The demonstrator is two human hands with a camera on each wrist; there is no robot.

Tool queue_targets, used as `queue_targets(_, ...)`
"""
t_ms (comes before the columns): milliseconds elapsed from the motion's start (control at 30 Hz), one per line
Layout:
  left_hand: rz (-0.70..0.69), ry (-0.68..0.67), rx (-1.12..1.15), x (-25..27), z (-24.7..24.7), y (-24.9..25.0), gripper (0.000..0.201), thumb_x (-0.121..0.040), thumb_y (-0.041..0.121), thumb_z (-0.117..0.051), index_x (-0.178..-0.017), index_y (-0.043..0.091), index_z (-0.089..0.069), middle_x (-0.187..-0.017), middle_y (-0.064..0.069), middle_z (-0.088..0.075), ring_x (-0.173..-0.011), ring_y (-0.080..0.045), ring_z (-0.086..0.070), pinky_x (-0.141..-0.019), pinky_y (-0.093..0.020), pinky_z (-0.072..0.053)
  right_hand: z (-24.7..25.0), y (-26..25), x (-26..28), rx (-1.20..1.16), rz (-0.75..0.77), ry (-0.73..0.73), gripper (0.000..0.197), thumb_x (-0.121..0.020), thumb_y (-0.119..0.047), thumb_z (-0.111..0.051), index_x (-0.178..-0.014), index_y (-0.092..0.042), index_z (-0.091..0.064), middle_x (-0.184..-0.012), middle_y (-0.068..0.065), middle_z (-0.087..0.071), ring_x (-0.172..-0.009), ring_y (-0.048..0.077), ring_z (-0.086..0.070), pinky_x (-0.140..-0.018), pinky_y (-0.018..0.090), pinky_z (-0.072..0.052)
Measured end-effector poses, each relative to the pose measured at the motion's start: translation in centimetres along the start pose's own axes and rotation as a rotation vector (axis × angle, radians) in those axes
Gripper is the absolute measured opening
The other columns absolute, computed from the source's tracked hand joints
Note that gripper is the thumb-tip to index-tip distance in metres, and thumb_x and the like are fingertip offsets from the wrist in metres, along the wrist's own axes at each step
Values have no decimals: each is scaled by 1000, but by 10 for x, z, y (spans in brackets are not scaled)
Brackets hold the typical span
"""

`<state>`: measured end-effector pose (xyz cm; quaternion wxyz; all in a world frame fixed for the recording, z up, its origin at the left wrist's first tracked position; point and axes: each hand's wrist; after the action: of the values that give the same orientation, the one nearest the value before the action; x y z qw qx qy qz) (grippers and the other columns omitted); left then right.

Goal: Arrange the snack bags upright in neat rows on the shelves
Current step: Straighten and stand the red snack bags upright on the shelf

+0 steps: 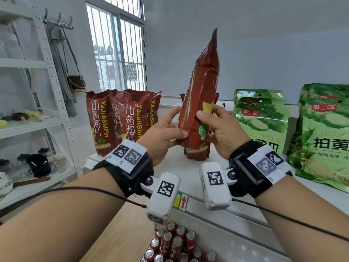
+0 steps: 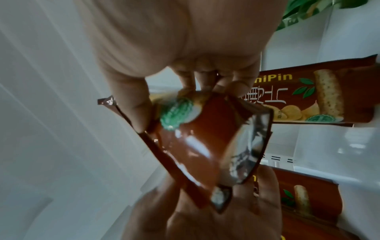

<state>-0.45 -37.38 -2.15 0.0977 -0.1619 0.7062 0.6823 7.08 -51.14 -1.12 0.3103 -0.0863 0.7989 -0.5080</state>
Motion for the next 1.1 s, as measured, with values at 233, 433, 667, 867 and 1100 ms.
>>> queue_targets(233,20,-20,-74,0,-2,-1,53,-75,34,-59,-127,32,-51,-115,6,-69,-108,-12,-64,-93,-33,-50,1,18,2,269,34,31,71,-66,-16,-82,-126,-18,-44,-105,1,-66,-93,13,-66,-77,28,-56)
queue_targets(433,46,1,-1,-3,6,-10,58,-76,47,-56,-128,21,-53,-105,1,-73,-97,-15,-70,-75,-26,-56,6,15,1,196,-55,-155,66,-56,-28,-76,-115,-22,-49,-90,-5,-71,-84,15,-69,-66,28,-56)
queue_targets(667,85,85,34,-6,19,-17,51,-79,27,-65,-127,17,-54,-111,-8,-71,-102,-25,-67,-87,-39,-54,8,16,-5,195,-88,-93,8,-88,-22,-61,-94,-19,-65,-87,-1,-73,-77,14,-68,-71,29,-54)
queue_targets(867,-77,159,41,-13,18,-13,36,-89,26,-58,-125,25,-57,-113,-2,-71,-104,-20,-67,-82,-34,-55,10,26,-4,294,-49,-143,20,-76,-17,-74,-92,-24,-64,-78,-13,-73,-75,6,-69,-58,17,-52)
queue_targets(1100,-89,167,96,-14,21,-16,28,-90,4,-55,-113,18,-60,-97,1,-74,-88,-15,-71,-71,-29,-57,5,14,-12,313,217,22,13,-82,-19,-69,-91,-29,-66,-91,-10,-71,-90,14,-69,-82,37,-54)
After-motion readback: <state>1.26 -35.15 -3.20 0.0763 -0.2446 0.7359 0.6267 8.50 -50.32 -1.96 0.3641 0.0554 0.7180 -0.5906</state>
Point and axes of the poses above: each hand's wrist, its own x-axis away from the middle knuckle, its own z-axis out of the back of the hand, y = z × x
